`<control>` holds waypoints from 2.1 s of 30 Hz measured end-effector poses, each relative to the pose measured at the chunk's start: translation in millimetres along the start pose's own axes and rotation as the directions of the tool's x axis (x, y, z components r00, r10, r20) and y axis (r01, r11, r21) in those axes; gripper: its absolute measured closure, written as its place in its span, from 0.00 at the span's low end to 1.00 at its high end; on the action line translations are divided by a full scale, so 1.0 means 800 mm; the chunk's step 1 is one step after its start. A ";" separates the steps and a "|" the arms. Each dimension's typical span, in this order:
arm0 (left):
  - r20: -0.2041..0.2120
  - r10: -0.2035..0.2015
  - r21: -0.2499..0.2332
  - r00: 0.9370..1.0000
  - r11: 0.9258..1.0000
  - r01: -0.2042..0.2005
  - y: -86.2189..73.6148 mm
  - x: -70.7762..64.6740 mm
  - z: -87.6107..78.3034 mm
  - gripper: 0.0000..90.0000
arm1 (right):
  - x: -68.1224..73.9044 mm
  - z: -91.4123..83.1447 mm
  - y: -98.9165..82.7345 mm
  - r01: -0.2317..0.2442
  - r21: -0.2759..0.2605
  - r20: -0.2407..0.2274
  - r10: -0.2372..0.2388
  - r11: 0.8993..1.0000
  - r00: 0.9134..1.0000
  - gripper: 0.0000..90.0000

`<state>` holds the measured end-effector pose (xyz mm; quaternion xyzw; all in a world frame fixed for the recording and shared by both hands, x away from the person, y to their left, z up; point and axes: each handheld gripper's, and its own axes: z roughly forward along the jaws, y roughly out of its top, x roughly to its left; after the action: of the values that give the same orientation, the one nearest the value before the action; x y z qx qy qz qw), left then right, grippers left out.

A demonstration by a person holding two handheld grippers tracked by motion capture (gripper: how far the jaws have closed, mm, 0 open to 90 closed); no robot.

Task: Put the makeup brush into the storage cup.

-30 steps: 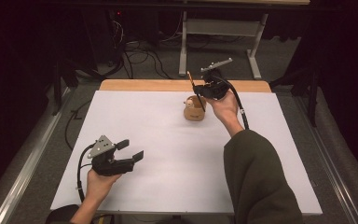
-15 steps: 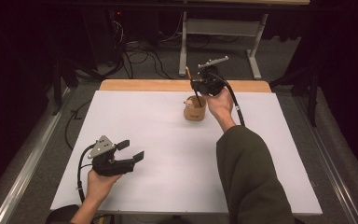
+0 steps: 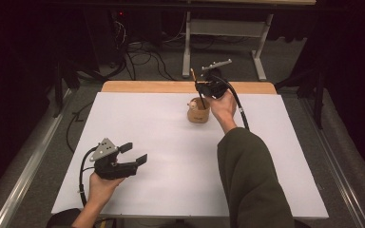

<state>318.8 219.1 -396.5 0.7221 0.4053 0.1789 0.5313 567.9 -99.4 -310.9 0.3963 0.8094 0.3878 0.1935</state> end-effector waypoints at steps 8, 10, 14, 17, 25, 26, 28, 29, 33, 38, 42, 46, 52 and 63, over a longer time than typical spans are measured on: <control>0.001 -0.003 -0.002 1.000 1.000 0.003 0.000 0.000 0.001 0.27 | 0.000 0.001 -0.002 -0.001 0.011 -0.005 0.001 1.000 1.000 0.94; 0.001 -0.005 -0.003 1.000 1.000 0.005 0.000 0.000 0.001 0.27 | 0.000 0.001 -0.003 0.000 0.017 -0.006 0.000 1.000 1.000 0.94; 0.000 -0.005 -0.004 1.000 1.000 0.005 0.000 -0.001 0.000 0.27 | 0.000 0.001 -0.004 -0.001 0.014 -0.010 0.001 1.000 1.000 0.94; 0.000 -0.005 -0.003 1.000 1.000 0.005 0.000 0.000 0.001 0.27 | 0.000 -0.001 -0.004 -0.001 0.017 -0.010 0.002 1.000 1.000 0.94; -0.001 -0.004 -0.004 1.000 1.000 0.004 0.000 0.000 0.000 0.27 | 0.000 -0.003 -0.005 0.009 0.009 -0.009 -0.009 1.000 1.000 0.94; 0.000 -0.005 -0.005 1.000 1.000 0.005 0.000 -0.001 0.001 0.27 | 0.000 -0.003 -0.006 0.006 0.007 -0.010 -0.006 1.000 1.000 0.94; 0.000 -0.004 -0.003 1.000 1.000 0.004 0.000 -0.001 0.001 0.27 | 0.000 -0.004 -0.006 0.010 0.005 -0.010 -0.010 1.000 1.000 0.94; -0.001 -0.004 -0.003 1.000 1.000 0.004 0.000 0.000 0.001 0.27 | -0.002 -0.004 -0.007 0.000 0.000 -0.014 0.000 1.000 1.000 0.94; -0.001 -0.004 -0.004 1.000 1.000 0.004 0.000 0.000 0.000 0.27 | -0.001 -0.005 -0.008 -0.003 -0.003 -0.015 0.003 1.000 1.000 0.94; -0.002 -0.002 -0.004 1.000 1.000 0.002 0.000 0.000 0.000 0.27 | 0.000 -0.010 -0.009 0.012 -0.006 -0.016 -0.012 1.000 1.000 0.94; -0.003 -0.001 -0.002 1.000 1.000 0.000 0.000 0.000 0.002 0.27 | -0.002 -0.015 -0.009 0.015 -0.025 -0.015 -0.015 1.000 1.000 0.94; -0.003 0.001 -0.002 1.000 1.000 -0.001 0.000 -0.001 0.002 0.27 | -0.003 -0.014 -0.009 0.006 -0.029 -0.009 -0.007 1.000 1.000 0.94; -0.002 -0.003 -0.005 1.000 1.000 0.003 0.000 0.000 0.001 0.27 | 0.001 -0.008 -0.012 0.016 -0.019 -0.015 -0.016 1.000 1.000 0.94; -0.002 -0.003 -0.005 1.000 1.000 0.003 0.000 -0.001 0.002 0.27 | 0.004 -0.010 -0.012 0.037 -0.032 -0.007 -0.038 0.999 0.999 0.94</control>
<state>319.2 217.8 -397.1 0.7199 0.4064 0.1800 0.5331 556.3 -104.7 -313.2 0.3766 0.8111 0.3983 0.2040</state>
